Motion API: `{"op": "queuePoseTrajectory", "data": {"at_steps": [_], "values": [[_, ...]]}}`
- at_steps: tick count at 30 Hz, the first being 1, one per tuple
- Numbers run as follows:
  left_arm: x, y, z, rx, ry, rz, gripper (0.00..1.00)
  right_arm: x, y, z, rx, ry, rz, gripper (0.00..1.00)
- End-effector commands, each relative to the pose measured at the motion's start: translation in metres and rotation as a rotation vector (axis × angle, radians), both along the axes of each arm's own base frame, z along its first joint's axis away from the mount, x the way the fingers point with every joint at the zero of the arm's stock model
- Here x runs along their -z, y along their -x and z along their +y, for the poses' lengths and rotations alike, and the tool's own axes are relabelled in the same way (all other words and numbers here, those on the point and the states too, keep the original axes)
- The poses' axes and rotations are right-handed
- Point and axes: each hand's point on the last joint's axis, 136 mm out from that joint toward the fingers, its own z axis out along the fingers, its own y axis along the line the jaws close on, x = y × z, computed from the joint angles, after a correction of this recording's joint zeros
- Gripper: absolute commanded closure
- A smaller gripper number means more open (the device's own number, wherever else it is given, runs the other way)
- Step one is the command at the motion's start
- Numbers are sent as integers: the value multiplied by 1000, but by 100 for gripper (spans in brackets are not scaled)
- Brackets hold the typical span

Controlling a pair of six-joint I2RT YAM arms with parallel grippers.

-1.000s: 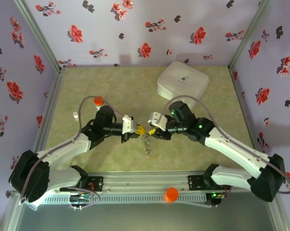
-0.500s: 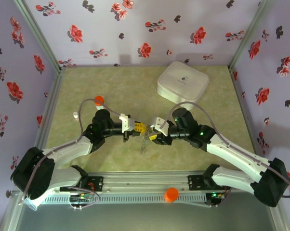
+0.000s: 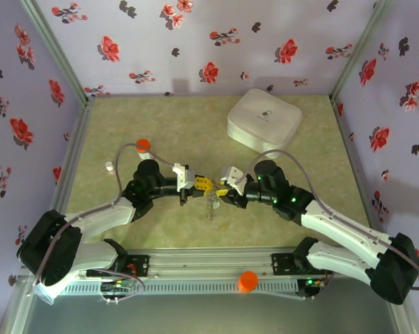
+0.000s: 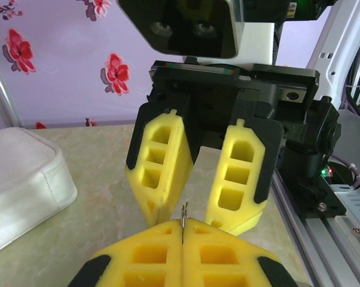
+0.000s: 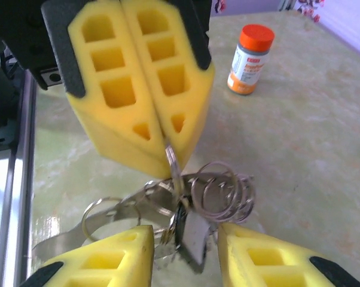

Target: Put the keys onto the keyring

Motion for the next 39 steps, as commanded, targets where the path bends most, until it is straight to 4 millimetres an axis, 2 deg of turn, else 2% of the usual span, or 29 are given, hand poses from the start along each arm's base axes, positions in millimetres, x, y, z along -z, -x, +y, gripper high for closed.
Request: {"op": "queuePoseTrajectory", "data": {"at_steps": [1,5,10,17,21,25,28,34,39], "values": [[-27,1,-5,13,55,-24,100,-13,-3,1,13,-48,-31,79],[-29,-2,-6,-21,62,-9,100,-17,-1,-1,8,-38,-38,91],[-23,-4,-6,-85,64,-8,100,-13,6,3,-39,10,-6,99],[-35,-3,-11,-91,128,-28,100,11,15,4,-110,142,52,100],[-37,-2,-12,-81,137,-34,100,11,18,1,-106,156,66,97],[-35,0,-13,-73,141,-40,100,4,16,-8,-67,149,36,82],[-32,2,-13,-61,134,-50,100,-12,13,-14,-32,91,-3,74],[-20,3,-19,-34,85,-63,100,-41,12,-14,-9,-48,-73,72],[-16,10,-24,17,73,-97,100,-44,6,-12,21,-99,-95,77]]}}
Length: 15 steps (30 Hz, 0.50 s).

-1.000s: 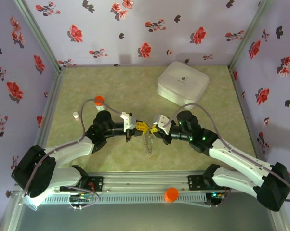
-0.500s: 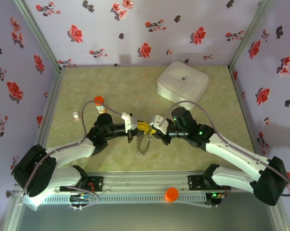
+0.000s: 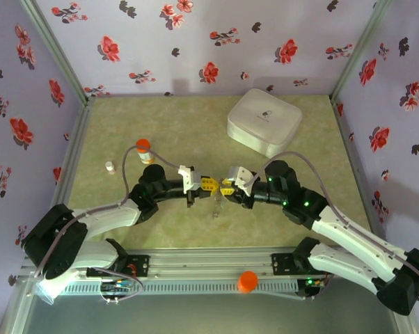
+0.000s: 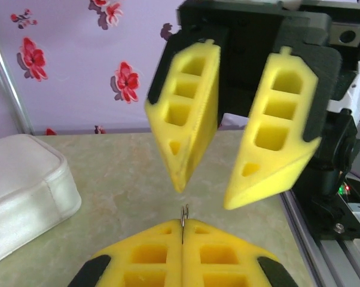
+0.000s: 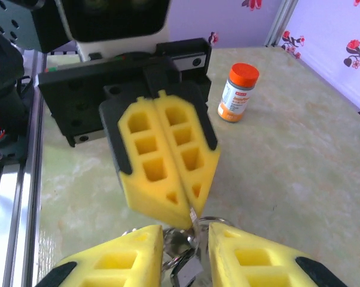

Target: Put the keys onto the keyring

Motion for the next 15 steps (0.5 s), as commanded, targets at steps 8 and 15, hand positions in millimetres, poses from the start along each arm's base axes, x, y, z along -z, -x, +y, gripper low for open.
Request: {"op": "queuePoseTrajectory", "data": {"at_steps": [8,15], "values": [[-9,9,-5,55,30,-146,100,-4,0,-4,32,-175,-66,72],[-9,16,-1,73,33,-132,100,3,10,0,-19,-188,-32,78]]}}
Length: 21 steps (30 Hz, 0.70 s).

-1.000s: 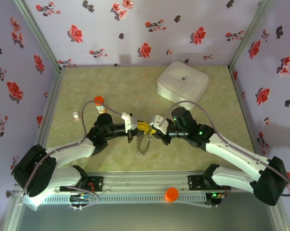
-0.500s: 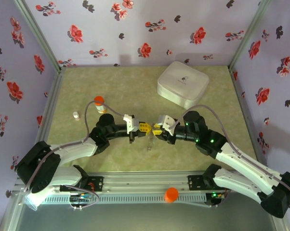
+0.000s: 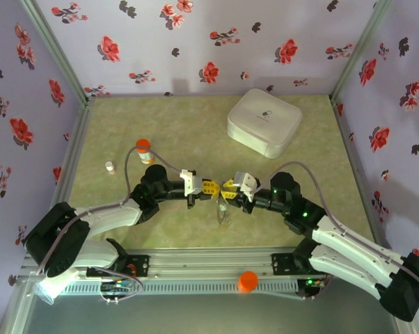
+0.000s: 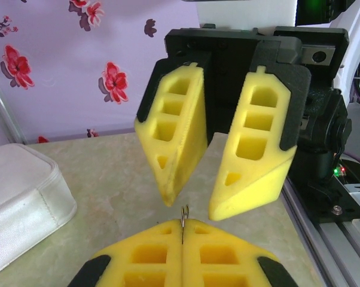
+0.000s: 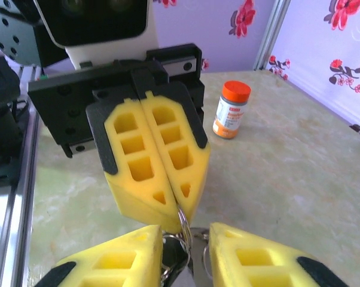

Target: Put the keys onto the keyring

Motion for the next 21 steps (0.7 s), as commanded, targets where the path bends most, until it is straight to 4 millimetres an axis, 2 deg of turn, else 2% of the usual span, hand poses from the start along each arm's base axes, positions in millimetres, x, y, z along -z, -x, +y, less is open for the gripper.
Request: {"op": "queuePoseTrajectory", "data": {"at_steps": [1,4,13,16,21], "values": [[-15,10,1,36,53,-63,100,-8,6,3,-40,-52,-1,79],[-18,11,1,46,71,-61,100,-5,7,4,-46,-37,15,81],[-20,13,0,64,76,-69,100,3,-6,-1,22,22,5,78],[-20,13,-1,69,76,-67,100,0,-3,2,-2,5,10,82],[-22,14,-2,81,93,-65,100,-6,0,9,-38,-26,21,92]]}}
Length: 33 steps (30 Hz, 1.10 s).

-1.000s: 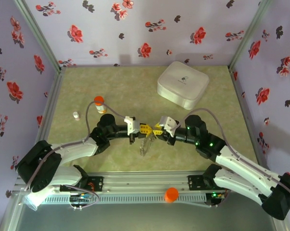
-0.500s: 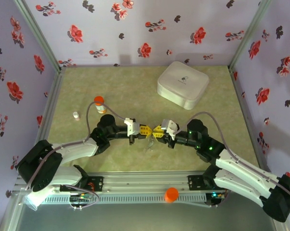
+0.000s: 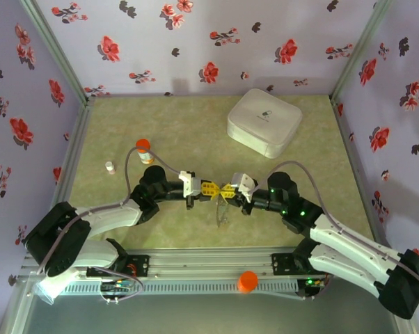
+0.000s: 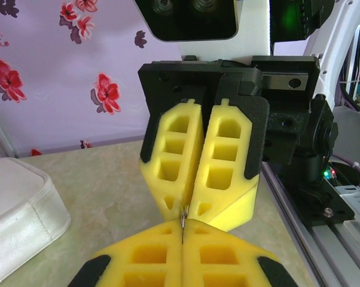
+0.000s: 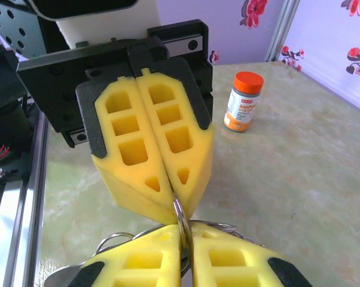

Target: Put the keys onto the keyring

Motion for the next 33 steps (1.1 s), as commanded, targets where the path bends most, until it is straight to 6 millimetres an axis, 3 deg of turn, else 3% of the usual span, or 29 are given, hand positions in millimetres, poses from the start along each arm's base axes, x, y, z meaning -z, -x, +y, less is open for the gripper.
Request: {"op": "queuePoseTrajectory", "data": {"at_steps": [1,3,8,9,10,14,18,27,32,33], "values": [[-19,7,-2,45,70,-43,100,-17,-1,6,-25,-49,-14,94],[-19,7,-2,47,74,-38,100,-20,0,9,-37,-57,-8,99],[-13,5,-1,20,60,-24,99,-28,0,8,-39,-61,-23,100],[-10,2,0,3,51,-20,87,-28,0,8,-41,-49,-24,100],[-7,1,0,-7,35,-17,82,-28,1,8,-43,-35,-23,100],[8,0,3,-27,-95,-13,76,-21,1,3,-49,82,-10,100],[19,-2,6,-43,-218,-36,79,-16,3,-2,-66,179,-8,100],[11,-5,2,-32,-250,-52,100,-18,13,-1,-150,339,-8,100],[6,-6,1,-33,-245,-65,100,-31,14,3,-153,311,-27,100],[3,-6,2,-37,-233,-66,100,-36,11,3,-125,276,-26,89]]}}
